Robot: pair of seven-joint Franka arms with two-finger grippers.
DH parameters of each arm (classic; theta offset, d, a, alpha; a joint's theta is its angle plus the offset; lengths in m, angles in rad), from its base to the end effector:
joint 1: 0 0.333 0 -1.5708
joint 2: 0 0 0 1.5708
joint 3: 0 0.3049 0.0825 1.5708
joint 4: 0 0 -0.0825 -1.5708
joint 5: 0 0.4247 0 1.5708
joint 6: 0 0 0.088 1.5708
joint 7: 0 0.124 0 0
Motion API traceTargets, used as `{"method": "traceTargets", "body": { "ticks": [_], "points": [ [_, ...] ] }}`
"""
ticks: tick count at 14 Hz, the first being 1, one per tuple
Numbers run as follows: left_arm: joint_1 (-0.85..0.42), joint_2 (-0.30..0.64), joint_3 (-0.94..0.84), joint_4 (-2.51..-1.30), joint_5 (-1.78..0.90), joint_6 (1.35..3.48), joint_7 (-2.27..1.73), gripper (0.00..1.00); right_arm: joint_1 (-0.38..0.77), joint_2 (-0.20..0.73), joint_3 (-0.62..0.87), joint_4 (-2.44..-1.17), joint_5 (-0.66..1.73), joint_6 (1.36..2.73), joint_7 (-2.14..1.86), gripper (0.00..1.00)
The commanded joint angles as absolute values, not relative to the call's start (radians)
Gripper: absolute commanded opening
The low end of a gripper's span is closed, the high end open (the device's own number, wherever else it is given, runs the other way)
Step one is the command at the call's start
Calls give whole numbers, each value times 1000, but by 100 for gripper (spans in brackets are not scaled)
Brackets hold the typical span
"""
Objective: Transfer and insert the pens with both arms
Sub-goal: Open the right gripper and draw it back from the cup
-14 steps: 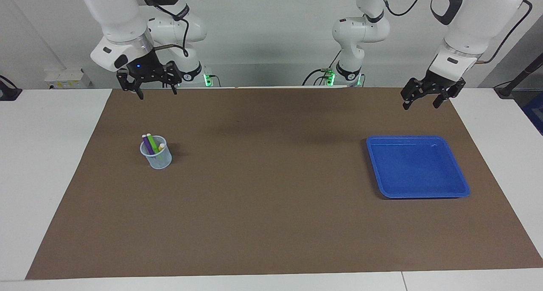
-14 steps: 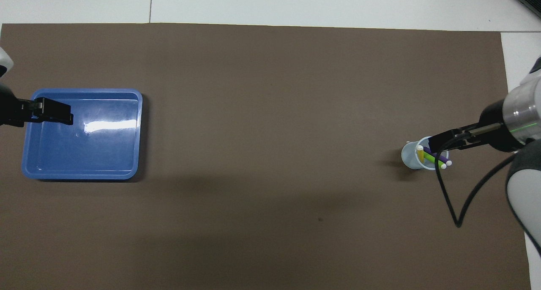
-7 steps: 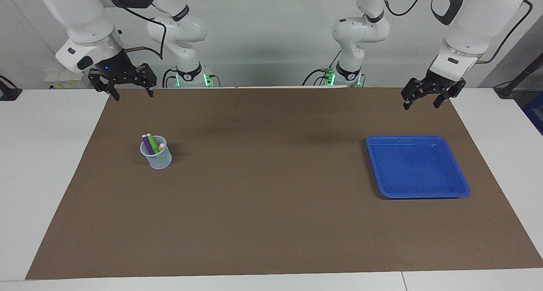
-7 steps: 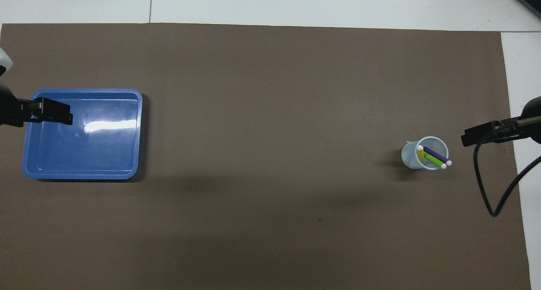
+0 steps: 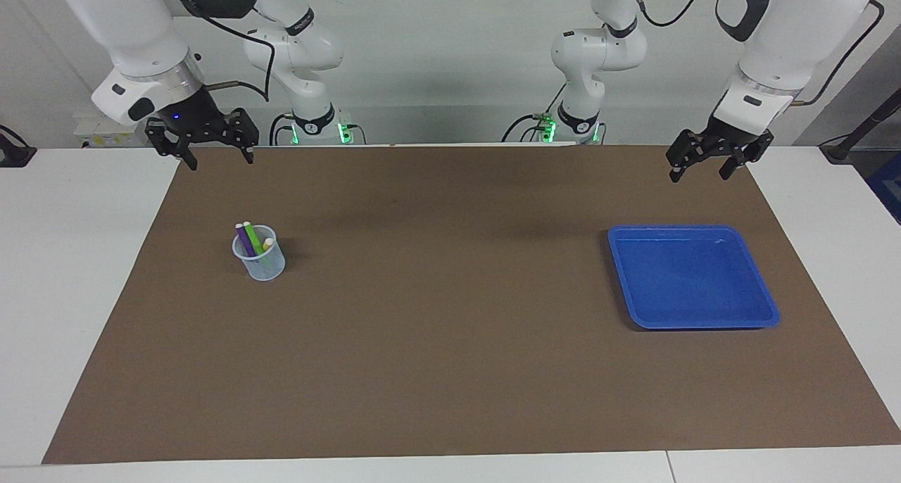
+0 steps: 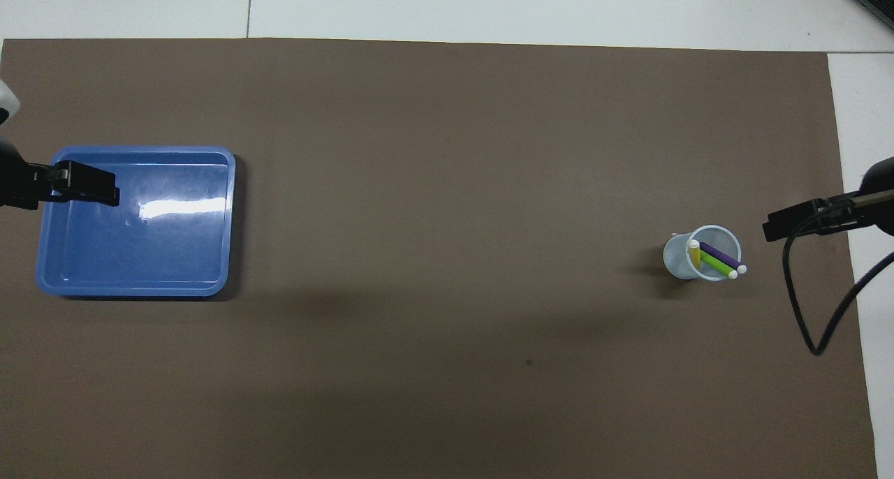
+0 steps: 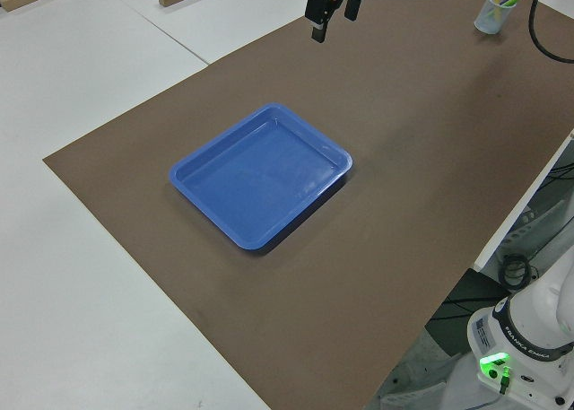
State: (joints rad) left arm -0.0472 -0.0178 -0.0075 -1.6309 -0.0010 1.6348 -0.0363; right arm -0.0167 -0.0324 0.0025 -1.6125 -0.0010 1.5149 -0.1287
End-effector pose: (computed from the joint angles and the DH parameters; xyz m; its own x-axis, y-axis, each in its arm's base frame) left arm 0.5946 -0.0327 0.5817 0.9996 -0.0183 0.0217 -0.0184 -0.9998 0.0016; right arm 0.5777 -0.0083 0.5895 0.9913 0.1142 -0.0648 0.1140 -0.9935 -0.0073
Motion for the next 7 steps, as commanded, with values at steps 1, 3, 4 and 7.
{"method": "traceTargets", "body": {
  "ticks": [1, 3, 4, 7],
  "points": [
    [-55, -26, 2, -1640, 8, 1638, -46, 100, -25, -21, -6, -1594, 2, 1519, -156, 100],
    [-55, -25, 2, -1640, 6, 1643, -46, 100, -23, -21, -5, -1595, -2, 1519, -155, 100],
    [-55, -25, 2, -1640, 6, 1647, -46, 100, -23, -23, -5, -1594, -2, 1519, -155, 100],
    [-55, -25, 2, -1640, 6, 1646, -48, 100, -23, -23, -5, -1594, -3, 1525, -155, 100]
  ]
}}
